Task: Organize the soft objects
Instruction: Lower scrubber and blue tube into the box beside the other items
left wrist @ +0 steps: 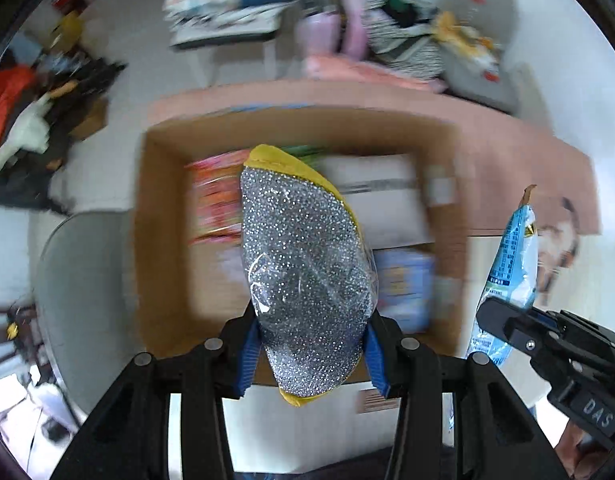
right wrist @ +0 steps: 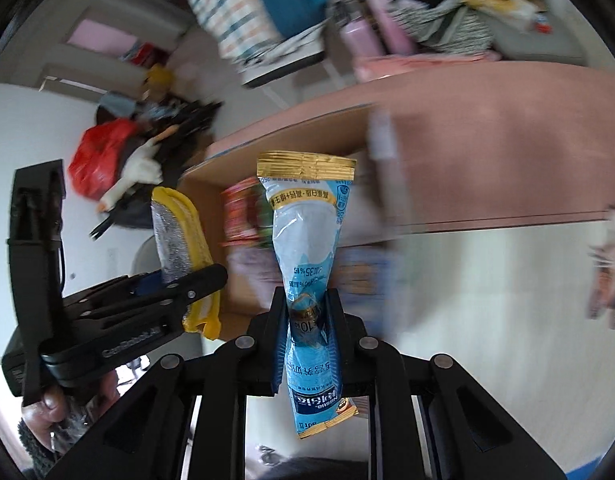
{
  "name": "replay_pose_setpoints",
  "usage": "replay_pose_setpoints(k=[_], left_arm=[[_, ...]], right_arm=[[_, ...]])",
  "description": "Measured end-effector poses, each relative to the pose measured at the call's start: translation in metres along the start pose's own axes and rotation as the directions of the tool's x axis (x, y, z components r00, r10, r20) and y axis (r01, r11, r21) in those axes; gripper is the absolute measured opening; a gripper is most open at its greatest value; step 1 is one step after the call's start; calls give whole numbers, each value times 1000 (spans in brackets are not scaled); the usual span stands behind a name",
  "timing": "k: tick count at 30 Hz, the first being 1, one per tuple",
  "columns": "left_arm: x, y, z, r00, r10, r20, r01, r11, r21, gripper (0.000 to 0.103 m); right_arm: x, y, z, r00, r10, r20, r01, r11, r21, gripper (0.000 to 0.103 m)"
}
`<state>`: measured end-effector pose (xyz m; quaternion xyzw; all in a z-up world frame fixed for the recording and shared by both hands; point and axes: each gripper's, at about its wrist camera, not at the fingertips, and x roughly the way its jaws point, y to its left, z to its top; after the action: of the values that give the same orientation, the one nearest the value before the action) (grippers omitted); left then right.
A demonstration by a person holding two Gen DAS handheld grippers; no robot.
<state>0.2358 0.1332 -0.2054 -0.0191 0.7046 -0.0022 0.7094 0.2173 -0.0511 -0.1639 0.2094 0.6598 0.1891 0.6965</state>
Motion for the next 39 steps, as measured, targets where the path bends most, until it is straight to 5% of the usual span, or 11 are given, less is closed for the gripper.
replay_pose_setpoints(k=[8,17,25,30,32,39], left_arm=[[55,109,18,982,49,-181,-73,989,-130,42],[78,121,33,968,53,-243,-85,989,-123,46],[83,116,32,965,47,-257,-74,992,-100,57],[76,115,26,969,70,-236,-98,989,-110,83],[77,120,26,971,54,-231,-84,989,-121,92],[62,120,12,983,18,-181,-47,986,-158,93]], right_arm=[[135,82,20,993,62,-102,-61,998,17,19],[212,92,28,981,75,-181,-70,997,38,21],[210,78,34,981,1,-192,0,1000,3,47],[199,66,33,983,-28,-184,29,1000,3,62],[192,58,31,984,-31,-177,33,999,7,75],[167,53,25,979,-133,-154,123,990,-74,94]])
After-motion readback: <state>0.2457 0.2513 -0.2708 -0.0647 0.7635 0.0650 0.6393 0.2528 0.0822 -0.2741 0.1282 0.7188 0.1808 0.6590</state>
